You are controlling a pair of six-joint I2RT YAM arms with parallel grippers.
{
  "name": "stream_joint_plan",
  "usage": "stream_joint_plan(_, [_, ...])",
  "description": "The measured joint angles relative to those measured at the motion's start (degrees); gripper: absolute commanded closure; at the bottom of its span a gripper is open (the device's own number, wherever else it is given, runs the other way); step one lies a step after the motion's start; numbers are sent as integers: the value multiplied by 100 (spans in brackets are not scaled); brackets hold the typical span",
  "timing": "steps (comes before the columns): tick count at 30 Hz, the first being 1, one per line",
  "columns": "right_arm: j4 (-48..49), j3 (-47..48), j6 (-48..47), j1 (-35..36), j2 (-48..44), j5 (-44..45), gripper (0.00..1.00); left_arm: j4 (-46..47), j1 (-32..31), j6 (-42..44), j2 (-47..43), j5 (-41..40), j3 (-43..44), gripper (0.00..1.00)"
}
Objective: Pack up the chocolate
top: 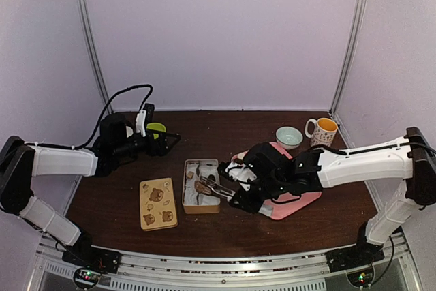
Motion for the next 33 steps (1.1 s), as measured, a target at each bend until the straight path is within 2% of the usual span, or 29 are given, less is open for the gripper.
stream_joint_plan(18, [-201, 570, -122, 332, 699, -74, 66, 0, 0, 0, 4, 17, 0, 5])
stream_joint_plan(22, [-232, 575, -138, 332, 697, -57, 61, -2, 0, 0, 7, 15, 0, 5])
stream_joint_plan(26, [-238, 577, -146, 334, 699, -26, 50, -2, 0, 0, 9, 17, 0, 5])
stream_joint_plan(33, [-181, 560, -136, 337, 643, 382, 50, -2, 0, 0, 9, 17, 0, 5])
